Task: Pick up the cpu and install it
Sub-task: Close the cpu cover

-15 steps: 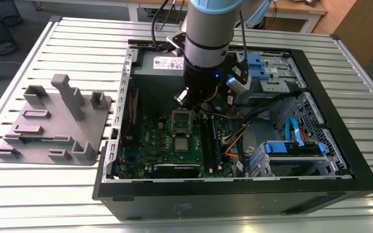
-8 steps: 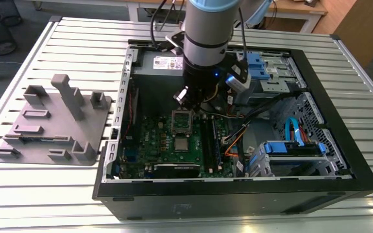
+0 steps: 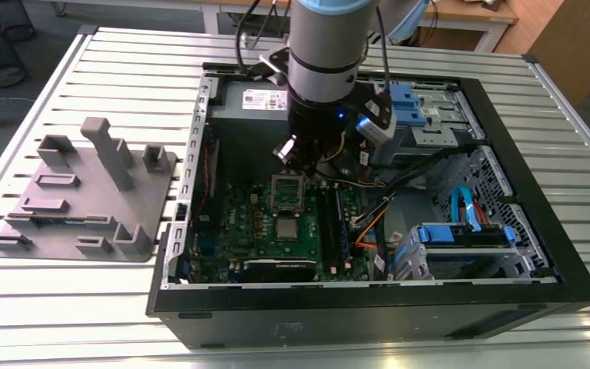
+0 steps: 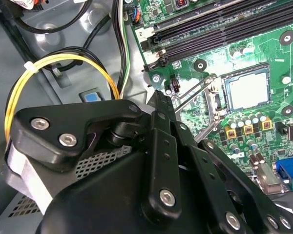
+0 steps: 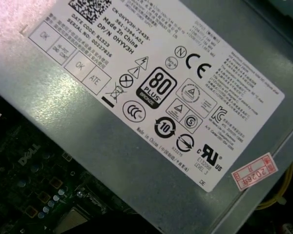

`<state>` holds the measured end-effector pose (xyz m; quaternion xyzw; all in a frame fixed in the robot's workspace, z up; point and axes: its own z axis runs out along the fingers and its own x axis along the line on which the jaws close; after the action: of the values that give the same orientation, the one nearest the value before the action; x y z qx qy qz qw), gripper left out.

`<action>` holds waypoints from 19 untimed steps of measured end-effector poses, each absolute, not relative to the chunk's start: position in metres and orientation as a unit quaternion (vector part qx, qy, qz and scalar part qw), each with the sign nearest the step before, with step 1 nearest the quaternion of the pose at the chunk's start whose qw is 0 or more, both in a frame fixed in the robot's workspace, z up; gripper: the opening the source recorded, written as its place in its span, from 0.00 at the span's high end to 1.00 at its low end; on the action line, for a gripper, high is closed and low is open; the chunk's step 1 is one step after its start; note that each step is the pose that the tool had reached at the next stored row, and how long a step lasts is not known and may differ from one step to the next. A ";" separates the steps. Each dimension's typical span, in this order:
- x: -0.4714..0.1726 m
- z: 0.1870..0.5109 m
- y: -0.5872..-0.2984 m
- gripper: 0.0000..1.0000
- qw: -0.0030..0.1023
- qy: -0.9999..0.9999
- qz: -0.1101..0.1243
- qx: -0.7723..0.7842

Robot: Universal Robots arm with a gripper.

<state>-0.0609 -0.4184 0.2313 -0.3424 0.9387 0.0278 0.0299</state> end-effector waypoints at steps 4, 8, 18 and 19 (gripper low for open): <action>-0.062 0.232 -0.419 0.89 0.032 0.939 0.027 -0.342; -0.063 0.233 -0.419 0.89 0.033 0.939 0.027 -0.342; -0.065 0.237 -0.419 0.89 0.035 0.938 0.026 -0.343; -0.065 0.237 -0.419 0.89 0.036 0.938 0.026 -0.343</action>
<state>-0.0649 -0.4194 0.2373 -0.3425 0.9385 0.0257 0.0357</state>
